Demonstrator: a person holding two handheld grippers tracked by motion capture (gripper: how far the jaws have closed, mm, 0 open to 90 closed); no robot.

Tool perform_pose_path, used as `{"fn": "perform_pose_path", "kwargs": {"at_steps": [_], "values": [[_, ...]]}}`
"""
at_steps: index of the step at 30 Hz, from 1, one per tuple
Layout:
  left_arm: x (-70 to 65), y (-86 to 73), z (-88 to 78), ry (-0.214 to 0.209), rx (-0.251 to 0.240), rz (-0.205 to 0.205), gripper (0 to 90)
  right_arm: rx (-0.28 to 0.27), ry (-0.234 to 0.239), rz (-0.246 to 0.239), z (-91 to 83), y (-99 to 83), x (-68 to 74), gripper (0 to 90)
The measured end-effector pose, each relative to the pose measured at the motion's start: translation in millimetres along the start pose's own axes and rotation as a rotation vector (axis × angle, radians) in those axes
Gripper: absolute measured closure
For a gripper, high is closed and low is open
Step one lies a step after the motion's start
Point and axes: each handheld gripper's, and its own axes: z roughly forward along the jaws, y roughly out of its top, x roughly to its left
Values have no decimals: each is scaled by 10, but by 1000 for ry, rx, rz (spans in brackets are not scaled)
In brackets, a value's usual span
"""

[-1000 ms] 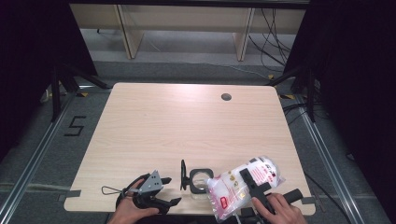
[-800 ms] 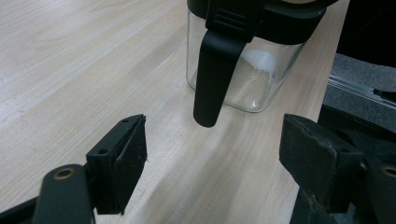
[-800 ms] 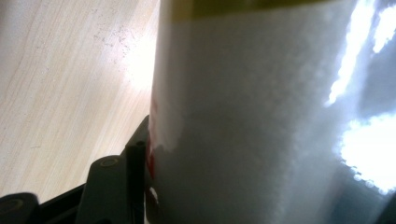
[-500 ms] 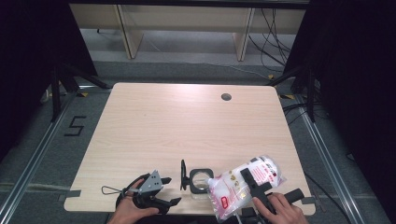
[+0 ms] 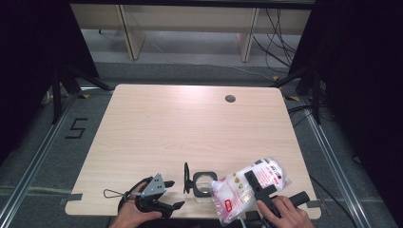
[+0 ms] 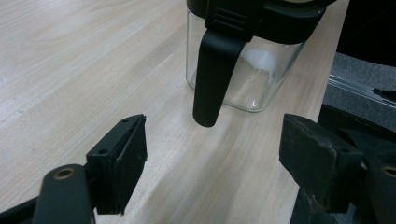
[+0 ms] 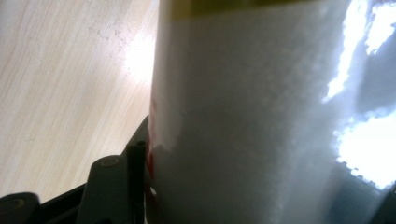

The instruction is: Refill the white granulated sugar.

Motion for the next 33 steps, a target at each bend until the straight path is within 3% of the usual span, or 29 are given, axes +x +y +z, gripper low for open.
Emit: {"fn": "perform_pose_path", "kwargs": {"at_steps": [2, 5, 6, 8, 9, 10, 13, 15, 18, 20, 21, 23, 33], "values": [[2, 0, 1, 1, 1, 0, 229, 3, 3, -39, 7, -2, -21, 422], [0, 1, 2, -1, 1, 0, 229, -2, 6, -38, 17, -8, -21, 423], [1, 1, 2, 0, 0, -1, 229, -8, -4, 17, 24, -2, 8, 423], [2, 0, 7, -7, -9, -5, 229, -6, -6, -25, 18, -7, -25, 423], [3, 0, 6, -4, -8, 0, 229, -15, -11, 3, 23, -2, -6, 423], [5, 2, 2, 0, -1, 3, 229, -6, 5, -30, 15, -5, -21, 423], [-7, 0, 3, -4, -6, -6, 229, 16, 2, -31, -8, 1, -17, 424], [2, 1, 1, 1, 0, -1, 229, 2, -11, -50, -11, 10, -48, 424], [0, 0, 0, 0, 1, 1, 229, 22, -13, -35, -14, 22, -30, 425], [2, 1, 1, 0, 1, 0, 229, 7, -11, -58, 3, 26, -37, 425], [2, 1, 1, 0, 1, 0, 229, 17, -11, -27, -9, 17, -20, 426], [3, 1, 2, -4, 3, -1, 229, 5, -14, -54, 2, 22, -32, 426], [3, 2, 1, -6, 6, 2, 229, 6, -15, -60, 17, 31, -39, 428]]}}
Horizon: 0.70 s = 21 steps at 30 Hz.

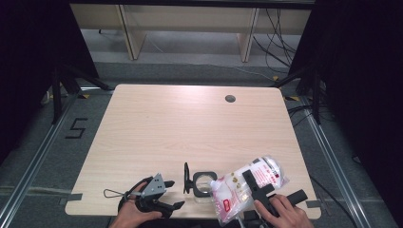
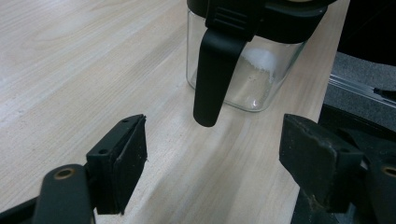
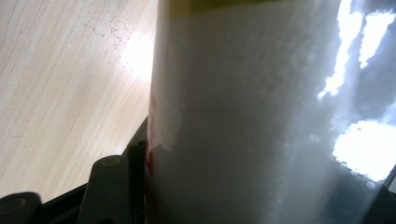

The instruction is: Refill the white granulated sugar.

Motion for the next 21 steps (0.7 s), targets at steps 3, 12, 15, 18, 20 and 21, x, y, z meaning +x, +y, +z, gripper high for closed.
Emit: {"fn": "perform_pose_path", "kwargs": {"at_steps": [3, 12, 15, 18, 20, 21], "values": [[-6, -2, 6, -2, -8, -10, 229, 7, 9, 17, 6, 18, 27, 428], [-12, -2, 12, -5, -11, -14, 229, -12, 11, 21, 20, 57, 5, 429], [0, -1, 3, -2, -1, -1, 229, -13, 13, 35, 38, 64, 29, 429], [-4, -4, 14, -3, -12, -12, 229, -23, 12, 18, 55, 55, 3, 430], [-6, -1, 10, -2, -4, -2, 229, -12, 18, 30, 66, 60, 23, 430], [-2, 2, 8, 0, -2, 8, 229, -29, 17, 20, 81, 61, 14, 430]]}}
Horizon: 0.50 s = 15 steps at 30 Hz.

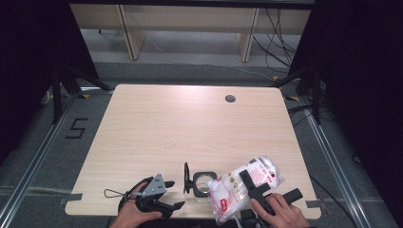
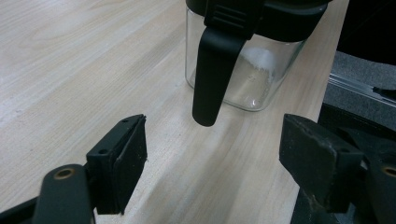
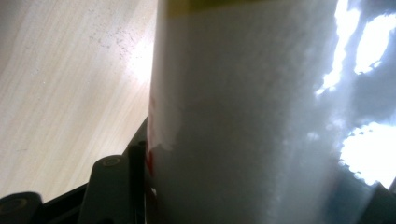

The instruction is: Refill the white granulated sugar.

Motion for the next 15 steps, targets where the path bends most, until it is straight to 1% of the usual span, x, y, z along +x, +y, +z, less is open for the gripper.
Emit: {"fn": "perform_pose_path", "kwargs": {"at_steps": [1, 2, 3, 4, 5, 6, 8, 9, 10, 11, 12, 15], "values": [[-10, -3, 1, 1, 0, -19, 229, -1, 2, 12, 1, -2, 7, 430], [-11, -4, 3, 0, -6, -22, 229, -1, 1, 15, 0, -3, 8, 431], [-5, -4, -1, 1, 0, -16, 229, -1, -2, 11, -5, -2, 6, 431], [-6, -9, 11, -4, -13, -24, 229, 15, 0, 30, -20, -2, 16, 431], [0, -9, 8, -3, -7, -17, 229, 5, -5, 1, -20, -7, -18, 431], [-8, -6, 6, -1, -6, -23, 229, 7, -7, -2, -24, -10, -32, 431], [-9, -4, 2, 0, -1, -18, 229, 24, -12, 15, -42, -13, -22, 431], [-4, -3, 2, 1, 0, -10, 229, 27, -10, -3, -45, -15, -32, 431], [-5, -7, 11, -2, -12, -17, 229, 18, -22, -20, -41, -16, -53, 432], [-4, -5, 7, -2, -5, -18, 229, 35, -22, 6, -55, -21, -37, 431], [-6, -5, 0, 2, 1, -17, 229, 42, -13, 5, -61, -25, -33, 432], [-7, -8, 11, -2, -13, -24, 229, 42, -19, -12, -57, -28, -37, 432]]}}
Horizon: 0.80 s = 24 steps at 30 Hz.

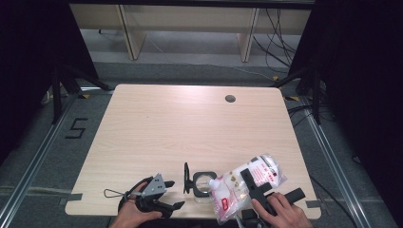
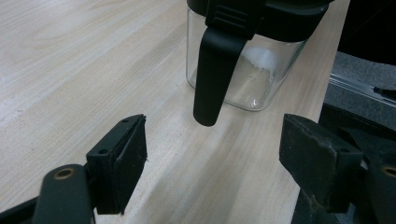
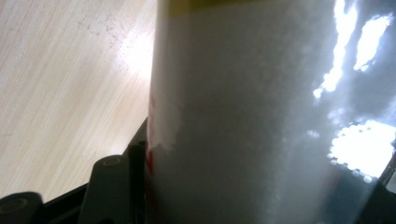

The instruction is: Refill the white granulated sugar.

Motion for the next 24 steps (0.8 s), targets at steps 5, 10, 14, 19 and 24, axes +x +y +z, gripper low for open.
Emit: {"fn": "perform_pose_path", "kwargs": {"at_steps": [5, 10, 14, 19, 24], "values": [[0, 2, -6, 3, 6, 6, 229, -6, 0, -54, 15, 21, 3, 433], [4, 4, -9, -1, 9, 6, 229, -12, -6, -43, 5, 16, -3, 434], [1, 4, -11, 3, 12, 8, 229, 6, -6, -69, -7, 2, -17, 436], [4, 4, -10, -2, 10, 8, 229, -15, -3, -21, 0, -6, 2, 438], [9, 4, -18, 4, 13, 14, 229, -87, -19, 82, 38, -67, 54, 439]]}}
